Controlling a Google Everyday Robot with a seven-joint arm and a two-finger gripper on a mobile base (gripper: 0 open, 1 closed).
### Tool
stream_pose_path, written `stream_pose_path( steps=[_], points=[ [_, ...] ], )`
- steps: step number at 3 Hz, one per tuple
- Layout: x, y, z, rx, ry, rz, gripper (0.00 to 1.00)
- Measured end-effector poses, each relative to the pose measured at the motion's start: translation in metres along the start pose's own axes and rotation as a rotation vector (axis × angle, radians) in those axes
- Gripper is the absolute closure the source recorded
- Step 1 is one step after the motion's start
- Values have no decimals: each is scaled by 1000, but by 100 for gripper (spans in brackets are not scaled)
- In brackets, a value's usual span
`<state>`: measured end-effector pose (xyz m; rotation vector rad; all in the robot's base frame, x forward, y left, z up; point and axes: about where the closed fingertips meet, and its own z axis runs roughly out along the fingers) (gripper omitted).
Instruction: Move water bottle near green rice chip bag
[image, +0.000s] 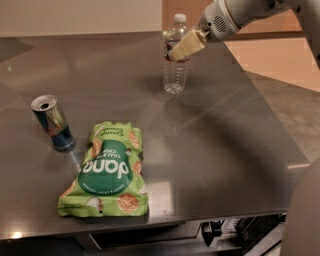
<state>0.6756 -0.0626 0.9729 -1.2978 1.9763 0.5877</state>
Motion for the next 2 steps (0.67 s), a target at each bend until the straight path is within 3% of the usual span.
stream_pose_path(
  steps=[2],
  points=[
    [-2,98,6,-170,19,-122,100]
  ],
)
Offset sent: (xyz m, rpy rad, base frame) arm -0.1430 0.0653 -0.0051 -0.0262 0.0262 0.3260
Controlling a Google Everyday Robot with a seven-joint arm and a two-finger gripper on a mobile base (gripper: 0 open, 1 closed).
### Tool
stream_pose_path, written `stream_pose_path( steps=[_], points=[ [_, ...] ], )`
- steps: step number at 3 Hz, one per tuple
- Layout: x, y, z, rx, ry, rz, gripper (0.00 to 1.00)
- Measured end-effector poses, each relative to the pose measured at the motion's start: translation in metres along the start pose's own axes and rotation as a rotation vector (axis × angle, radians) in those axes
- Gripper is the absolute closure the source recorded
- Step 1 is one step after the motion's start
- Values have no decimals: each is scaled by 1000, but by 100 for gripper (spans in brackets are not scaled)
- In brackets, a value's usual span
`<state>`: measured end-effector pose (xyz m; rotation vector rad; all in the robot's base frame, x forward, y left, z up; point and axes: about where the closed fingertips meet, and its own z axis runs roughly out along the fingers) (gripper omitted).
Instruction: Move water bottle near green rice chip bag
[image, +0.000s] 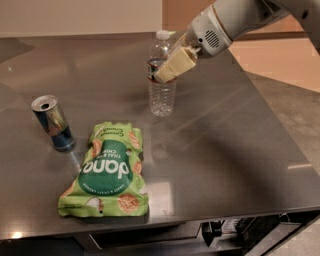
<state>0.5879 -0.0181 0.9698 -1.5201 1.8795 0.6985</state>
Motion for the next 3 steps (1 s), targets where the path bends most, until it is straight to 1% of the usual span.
stream_pose_path(
  steps=[1,2,3],
  points=[
    [-2,38,11,-49,8,-62,100],
    [0,63,20,-78,7,-114,100],
    [7,79,28,-96,-8,-149,100]
  ],
)
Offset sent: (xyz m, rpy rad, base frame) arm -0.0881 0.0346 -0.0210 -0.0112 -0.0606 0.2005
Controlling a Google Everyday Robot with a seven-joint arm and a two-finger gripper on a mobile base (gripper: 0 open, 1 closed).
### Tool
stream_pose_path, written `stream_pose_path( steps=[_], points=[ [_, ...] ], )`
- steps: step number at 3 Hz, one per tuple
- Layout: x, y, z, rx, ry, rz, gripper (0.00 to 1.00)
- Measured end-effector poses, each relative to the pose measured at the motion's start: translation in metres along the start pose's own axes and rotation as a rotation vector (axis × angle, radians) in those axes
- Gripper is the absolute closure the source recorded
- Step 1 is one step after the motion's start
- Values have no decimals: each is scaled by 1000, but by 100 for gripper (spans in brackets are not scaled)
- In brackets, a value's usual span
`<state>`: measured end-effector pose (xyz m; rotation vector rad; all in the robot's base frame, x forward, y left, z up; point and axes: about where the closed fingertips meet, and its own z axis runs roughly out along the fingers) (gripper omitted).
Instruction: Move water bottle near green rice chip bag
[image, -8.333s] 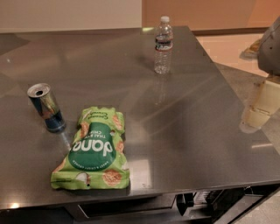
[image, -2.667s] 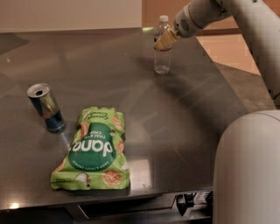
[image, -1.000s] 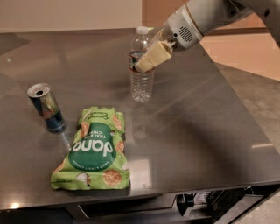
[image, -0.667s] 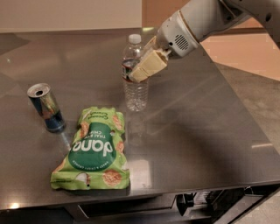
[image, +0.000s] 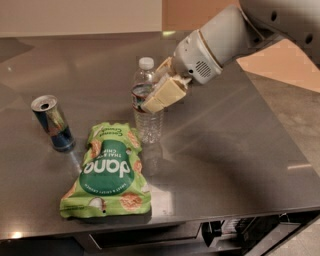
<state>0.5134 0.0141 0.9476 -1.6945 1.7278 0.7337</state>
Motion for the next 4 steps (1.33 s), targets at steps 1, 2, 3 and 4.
stream_pose_path(
  steps=[1,2,3,4],
  points=[
    [7,7,8,-15,-13,-24,100],
    [14,10,13,-29,-20,-29,100],
    [20,10,17,-32,-12,-28,83],
    [23,9,16,-28,-7,-29,60]
  ],
)
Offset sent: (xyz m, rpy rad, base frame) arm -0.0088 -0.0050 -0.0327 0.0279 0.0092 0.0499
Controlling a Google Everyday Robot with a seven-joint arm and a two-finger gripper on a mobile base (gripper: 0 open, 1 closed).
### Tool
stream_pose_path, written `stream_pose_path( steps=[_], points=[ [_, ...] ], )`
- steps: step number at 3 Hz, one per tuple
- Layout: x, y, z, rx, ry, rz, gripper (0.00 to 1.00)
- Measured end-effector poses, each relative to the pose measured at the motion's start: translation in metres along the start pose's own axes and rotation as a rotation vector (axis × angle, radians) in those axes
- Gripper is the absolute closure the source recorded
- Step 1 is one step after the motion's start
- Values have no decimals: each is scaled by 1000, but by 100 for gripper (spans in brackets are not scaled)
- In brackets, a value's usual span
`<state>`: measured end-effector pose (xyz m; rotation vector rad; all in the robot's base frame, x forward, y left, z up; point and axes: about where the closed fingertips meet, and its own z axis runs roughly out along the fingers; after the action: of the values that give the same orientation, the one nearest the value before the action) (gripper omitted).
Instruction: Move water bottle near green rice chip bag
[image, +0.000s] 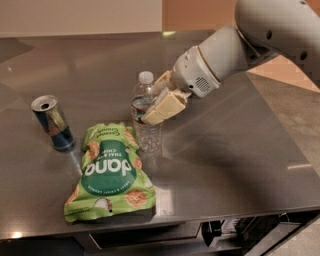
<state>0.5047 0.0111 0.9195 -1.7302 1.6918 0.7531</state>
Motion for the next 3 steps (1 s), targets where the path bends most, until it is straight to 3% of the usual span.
stream_pose_path(
  steps=[2,3],
  points=[
    [0,0,0,-1,0,-1,13],
    [-2,1,1,-3,1,-3,0]
  ],
)
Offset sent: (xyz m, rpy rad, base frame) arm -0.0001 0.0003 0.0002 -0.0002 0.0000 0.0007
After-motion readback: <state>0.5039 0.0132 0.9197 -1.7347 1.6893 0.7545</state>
